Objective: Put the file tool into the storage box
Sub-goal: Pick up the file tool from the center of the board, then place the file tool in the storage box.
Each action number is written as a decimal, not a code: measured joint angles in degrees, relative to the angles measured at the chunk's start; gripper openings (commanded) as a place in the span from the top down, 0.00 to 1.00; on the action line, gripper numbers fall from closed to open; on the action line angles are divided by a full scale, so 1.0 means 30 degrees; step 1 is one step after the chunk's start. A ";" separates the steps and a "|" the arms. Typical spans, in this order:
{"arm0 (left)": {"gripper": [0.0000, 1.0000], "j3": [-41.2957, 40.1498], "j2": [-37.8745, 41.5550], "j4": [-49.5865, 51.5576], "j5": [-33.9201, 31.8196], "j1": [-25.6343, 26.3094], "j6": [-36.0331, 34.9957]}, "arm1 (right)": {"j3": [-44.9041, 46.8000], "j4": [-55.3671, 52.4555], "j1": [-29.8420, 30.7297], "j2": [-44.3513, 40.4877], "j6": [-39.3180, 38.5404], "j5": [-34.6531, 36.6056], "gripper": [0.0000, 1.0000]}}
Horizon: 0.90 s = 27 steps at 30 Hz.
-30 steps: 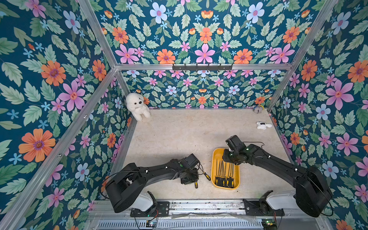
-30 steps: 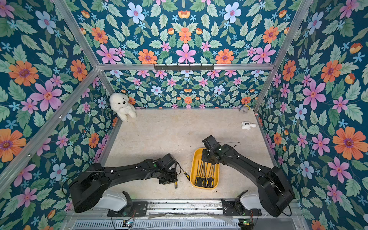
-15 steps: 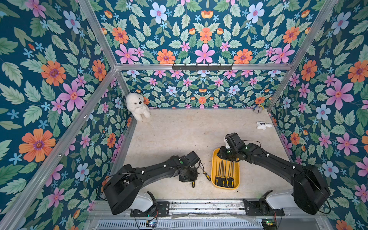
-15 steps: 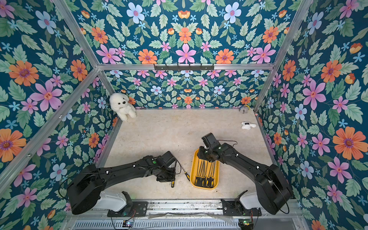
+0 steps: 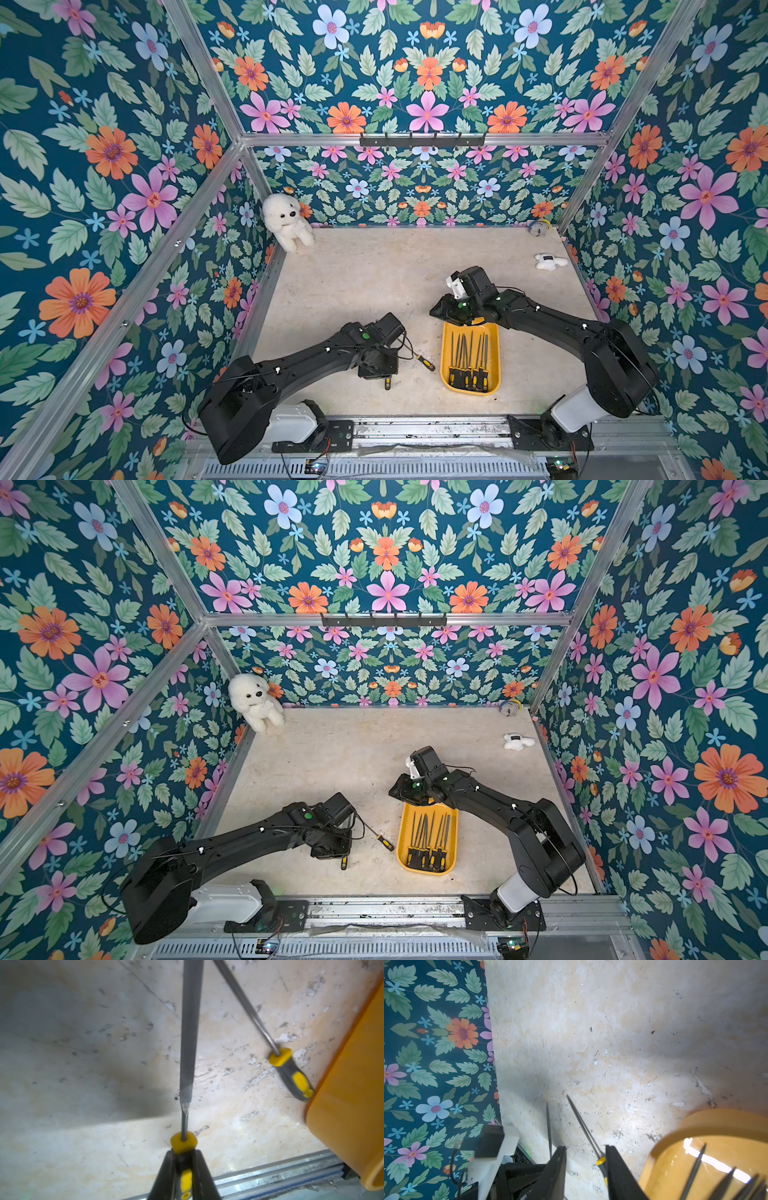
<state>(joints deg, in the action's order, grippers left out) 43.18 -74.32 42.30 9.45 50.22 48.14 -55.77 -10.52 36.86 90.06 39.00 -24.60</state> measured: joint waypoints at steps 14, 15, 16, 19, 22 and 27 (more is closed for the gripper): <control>1.00 -0.0102 0.1931 -0.1821 0.0991 -0.0109 -0.0510 | 0.0488 0.1887 0.0022 -0.0240 0.1049 -0.1494 0.62; 1.00 -0.0372 0.2062 -0.2696 0.1763 -0.0109 -0.0495 | 0.0597 0.2237 0.0022 -0.0270 0.1188 -0.1734 0.62; 1.00 -0.0597 0.2164 -0.3592 0.2426 -0.0109 -0.0459 | 0.0743 0.2681 0.0022 -0.0270 0.1246 -0.1989 0.62; 1.00 -0.0896 0.2251 -0.5559 0.4167 -0.0102 -0.0131 | 0.0933 0.3410 0.0066 -0.0270 0.1690 -0.2550 0.62; 1.00 -0.0896 0.2251 -0.6776 0.5224 -0.0102 -0.0073 | 0.0933 0.3847 0.0197 -0.0197 0.1698 -0.2885 0.62; 1.00 -0.0991 0.2120 -0.7657 0.6113 -0.0102 -0.0058 | 0.0984 0.4022 0.0342 -0.0102 0.1974 -0.3271 0.63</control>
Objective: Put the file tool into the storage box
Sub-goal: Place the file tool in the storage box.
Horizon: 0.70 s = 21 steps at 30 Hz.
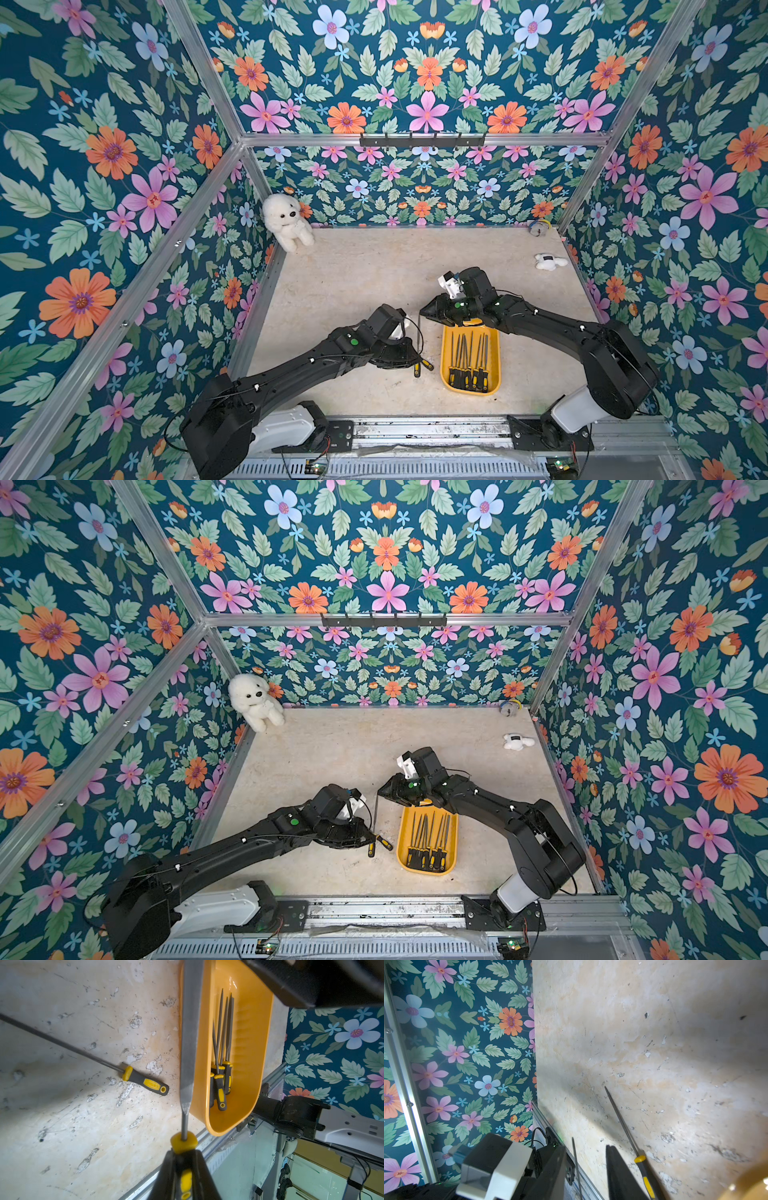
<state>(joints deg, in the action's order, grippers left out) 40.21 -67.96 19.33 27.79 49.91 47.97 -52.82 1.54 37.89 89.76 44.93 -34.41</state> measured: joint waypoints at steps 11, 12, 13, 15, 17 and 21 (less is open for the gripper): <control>1.00 -0.0036 -0.0313 -0.0823 0.0765 0.0007 0.0270 | 0.0117 0.0306 0.0153 0.0401 -0.0007 -0.0444 0.79; 1.00 -0.0036 -0.0342 -0.0903 0.0852 0.0007 0.0270 | 0.0117 0.0306 0.0182 0.0459 -0.0015 -0.0444 0.86; 1.00 -0.0044 -0.0379 -0.0976 0.0903 0.0007 0.0277 | 0.0095 0.0284 0.0197 0.0488 -0.0022 -0.0444 0.91; 0.99 -0.0073 -0.0423 -0.1020 0.1020 0.0007 0.0408 | -0.0117 -0.0029 0.0233 0.0590 -0.0401 -0.0401 1.00; 0.75 -0.0073 -0.0430 -0.1071 0.1093 -0.0007 0.0408 | -0.0364 -0.0590 0.0240 0.0619 -0.0554 -0.0255 1.00; 0.38 -0.0066 -0.0386 -0.1333 0.1144 -0.0197 0.0568 | -0.0867 -0.2492 0.0211 0.0044 -0.1064 0.0736 1.00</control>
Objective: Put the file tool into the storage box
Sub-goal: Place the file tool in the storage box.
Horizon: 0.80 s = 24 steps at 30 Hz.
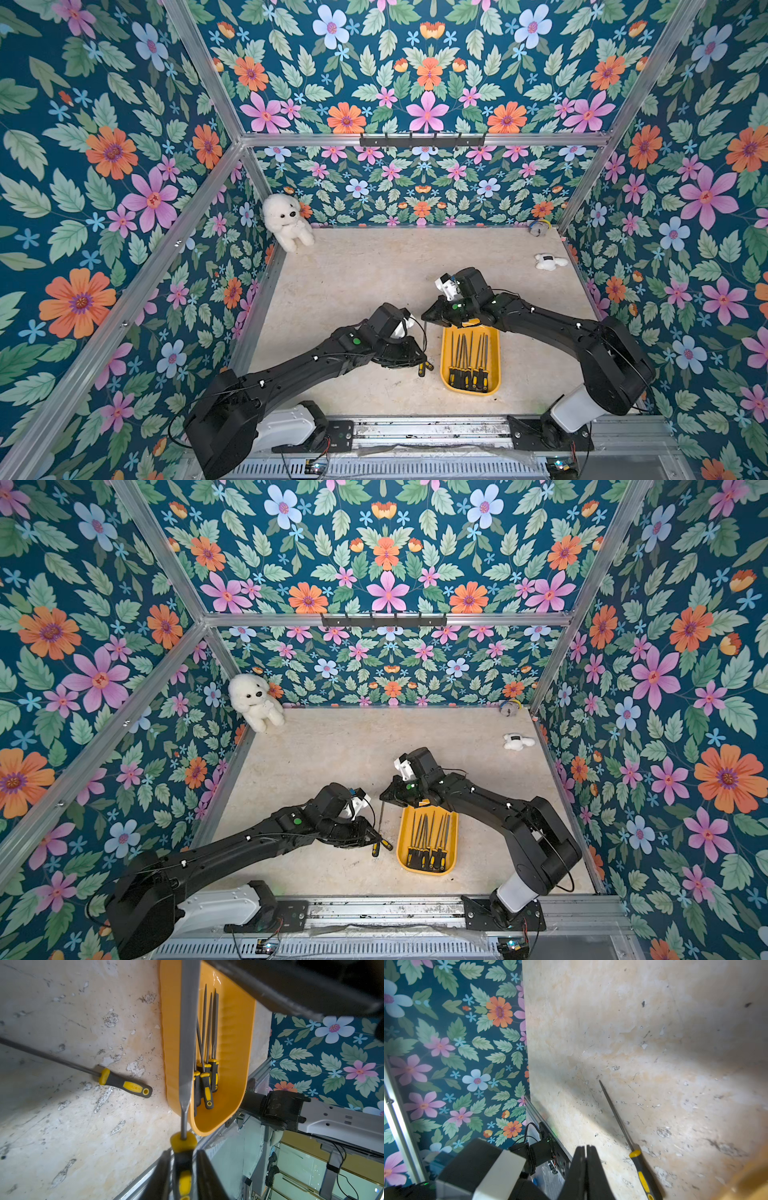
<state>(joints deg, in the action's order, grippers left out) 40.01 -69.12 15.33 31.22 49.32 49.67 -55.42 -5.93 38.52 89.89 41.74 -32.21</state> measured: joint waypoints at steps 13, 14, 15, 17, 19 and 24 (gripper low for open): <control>0.22 0.0226 -0.1275 -0.0372 -0.0998 -0.1530 0.1122 | 0.0277 -1.0207 -0.3293 -0.4124 -0.3038 0.6907 1.00; 0.22 0.0080 -0.1530 -0.0444 -0.1151 -0.1530 0.1508 | 0.0503 -1.0571 -0.3322 -0.4044 -0.3279 0.7074 1.00; 0.22 -0.0036 -0.1712 -0.0546 -0.1297 -0.1530 0.1545 | 0.0721 -1.0783 -0.3330 -0.3993 -0.3351 0.7278 1.00; 0.22 -0.0109 -0.2047 -0.0794 -0.1508 -0.1545 0.1989 | 0.0998 -1.1060 -0.3344 -0.3920 -0.3475 0.7417 1.00; 0.22 -0.0102 -0.2324 -0.1078 -0.1668 -0.1508 0.2018 | 0.1086 -1.1176 -0.3344 -0.3810 -0.3708 0.7825 1.00; 0.23 -0.0073 -0.2914 -0.1362 -0.1974 -0.1399 0.2470 | 0.1581 -1.1016 -0.3337 -0.3526 -0.3942 0.8094 1.00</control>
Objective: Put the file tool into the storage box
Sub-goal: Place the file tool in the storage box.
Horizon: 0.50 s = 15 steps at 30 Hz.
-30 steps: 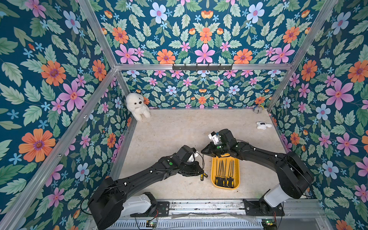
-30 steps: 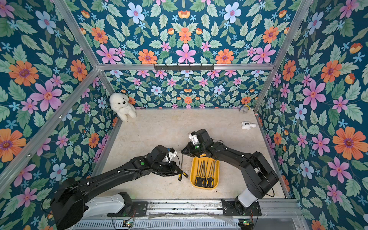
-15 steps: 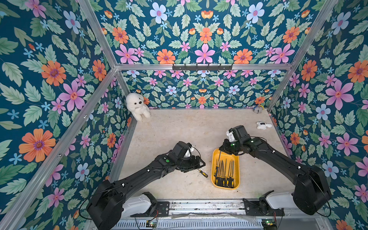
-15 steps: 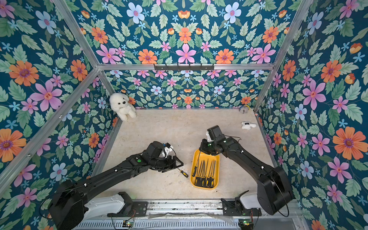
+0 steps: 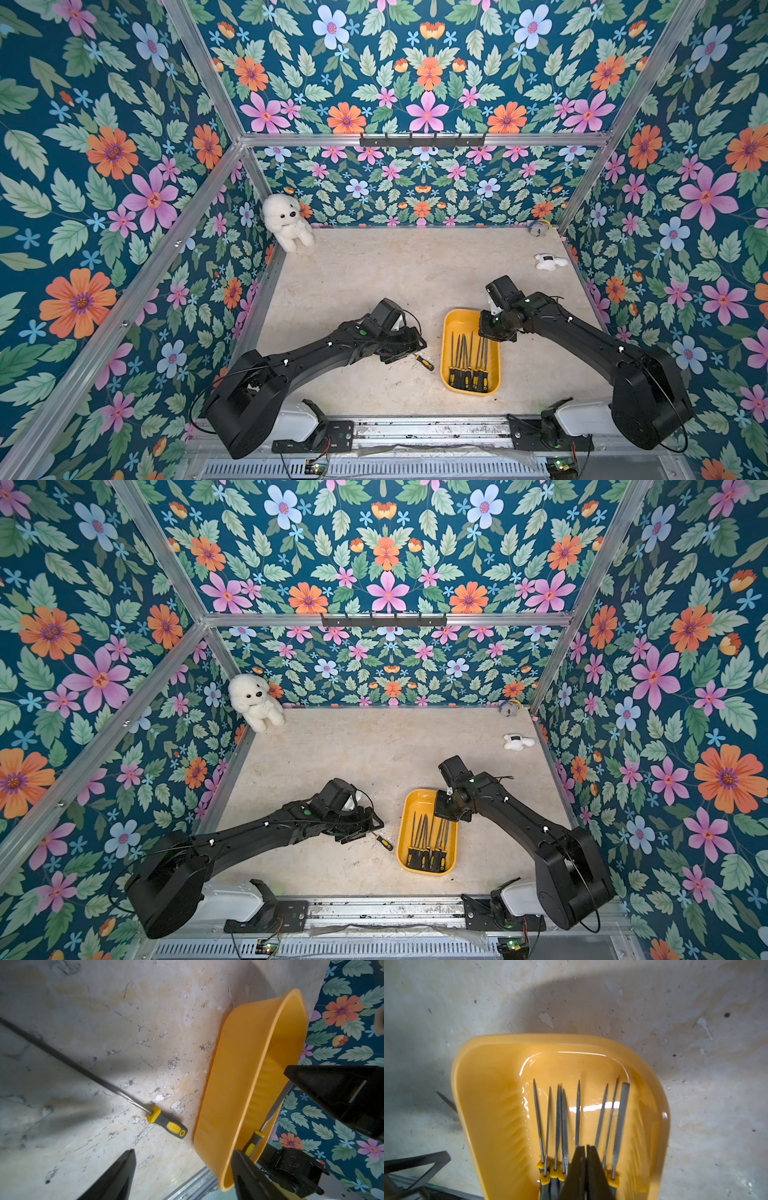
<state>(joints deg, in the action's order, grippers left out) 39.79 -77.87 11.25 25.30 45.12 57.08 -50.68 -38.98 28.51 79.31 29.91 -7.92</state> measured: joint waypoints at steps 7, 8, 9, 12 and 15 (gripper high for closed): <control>0.25 -0.0044 -0.0488 -0.0459 -0.0452 0.0233 0.0794 | 0.0379 0.0699 0.0007 0.0277 -0.0364 0.0284 1.00; 0.25 -0.0044 -0.0546 -0.0503 -0.0466 0.0270 0.0903 | 0.0401 0.0809 0.0029 0.0321 -0.0364 0.0291 1.00; 0.25 -0.0044 -0.0590 -0.0546 -0.0466 0.0328 0.0911 | 0.0415 0.0962 0.0087 0.0401 -0.0364 0.0284 1.00; 0.25 -0.0044 -0.0678 -0.0641 -0.0554 0.0430 0.0984 | 0.0488 0.1399 0.0328 0.0656 -0.0423 0.0277 1.00; 0.25 -0.0066 -0.0729 -0.0678 -0.0634 0.0539 0.1086 | 0.0539 0.1610 0.0605 0.0976 -0.0481 0.0270 1.00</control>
<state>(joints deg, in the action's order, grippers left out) 39.59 -80.05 9.21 23.40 46.74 60.34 -49.06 -34.15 30.33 82.24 28.47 -7.11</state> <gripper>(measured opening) 0.749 0.080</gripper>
